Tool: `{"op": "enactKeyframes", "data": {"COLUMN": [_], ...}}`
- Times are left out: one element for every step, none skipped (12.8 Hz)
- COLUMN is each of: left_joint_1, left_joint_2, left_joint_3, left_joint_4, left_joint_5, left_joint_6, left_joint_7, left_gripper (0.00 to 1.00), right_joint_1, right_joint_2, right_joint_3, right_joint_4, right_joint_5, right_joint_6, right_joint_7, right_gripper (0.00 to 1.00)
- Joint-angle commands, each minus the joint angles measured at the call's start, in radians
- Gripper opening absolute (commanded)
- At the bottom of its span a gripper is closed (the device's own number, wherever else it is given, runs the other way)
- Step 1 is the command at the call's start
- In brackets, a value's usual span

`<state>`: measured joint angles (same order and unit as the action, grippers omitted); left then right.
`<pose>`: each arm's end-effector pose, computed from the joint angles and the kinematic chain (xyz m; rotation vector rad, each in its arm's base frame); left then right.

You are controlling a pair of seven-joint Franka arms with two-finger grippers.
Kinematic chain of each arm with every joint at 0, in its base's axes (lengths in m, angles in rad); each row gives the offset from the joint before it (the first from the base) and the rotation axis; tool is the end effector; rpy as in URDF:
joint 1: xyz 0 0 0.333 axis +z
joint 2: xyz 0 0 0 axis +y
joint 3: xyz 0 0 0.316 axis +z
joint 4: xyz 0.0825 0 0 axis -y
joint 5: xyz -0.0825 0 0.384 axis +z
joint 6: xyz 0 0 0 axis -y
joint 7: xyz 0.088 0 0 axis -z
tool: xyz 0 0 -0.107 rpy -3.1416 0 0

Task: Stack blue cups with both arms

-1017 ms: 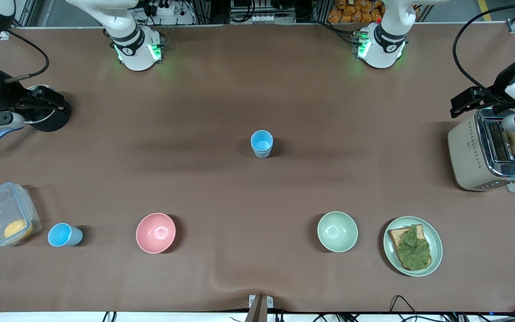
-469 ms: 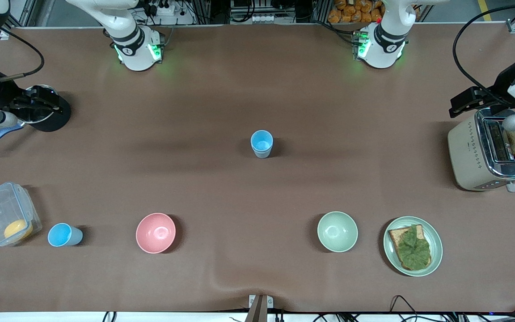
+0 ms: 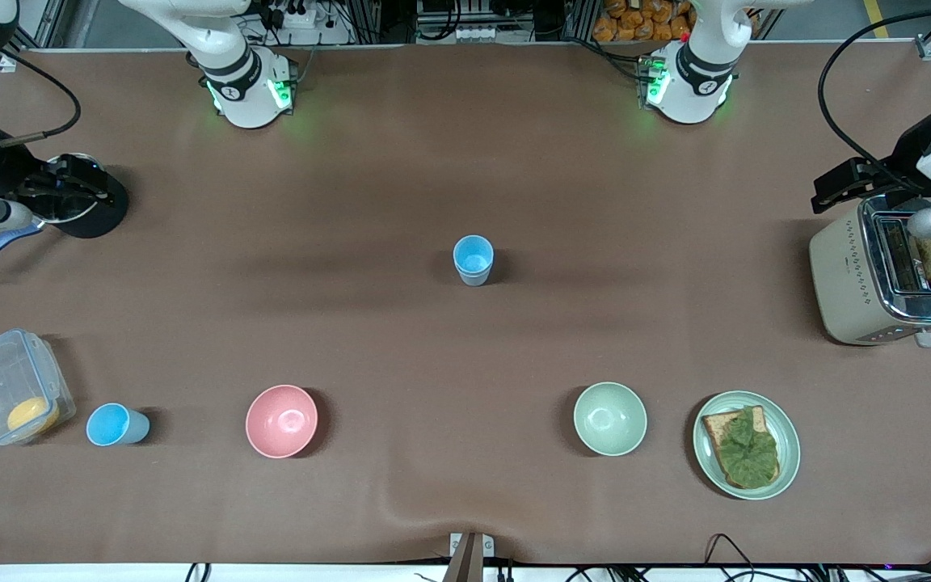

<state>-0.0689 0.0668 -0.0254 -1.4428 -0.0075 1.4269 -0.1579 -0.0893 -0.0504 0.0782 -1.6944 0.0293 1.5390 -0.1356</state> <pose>0.5580 -0.0531 0.6347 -3.1360 -0.0985 0.1306 0.5318 -0.0017 0.5913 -3.0985 -0.1917 0.1600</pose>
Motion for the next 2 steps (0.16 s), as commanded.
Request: {"op": "enactKeyframes", "data": {"left_joint_1": [-0.003, -0.003], "left_joint_2": [-0.008, -0.007], "left_joint_3": [0.007, 0.007], "left_joint_4": [-0.005, -0.005], "left_joint_5": [-0.012, -0.012], "left_joint_6": [-0.003, -0.002], "left_joint_7": [0.015, 0.015], "left_gripper": [1.00, 1.00], "right_joint_1": [-0.024, -0.024], "right_joint_2": [-0.009, -0.009], "right_joint_3": [0.025, 0.025], "right_joint_4": [0.007, 0.007], "right_joint_5": [-0.005, -0.005], "right_joint_6": [-0.003, -0.005], "right_joint_7": [0.013, 0.013], "right_gripper": [1.00, 1.00]}}
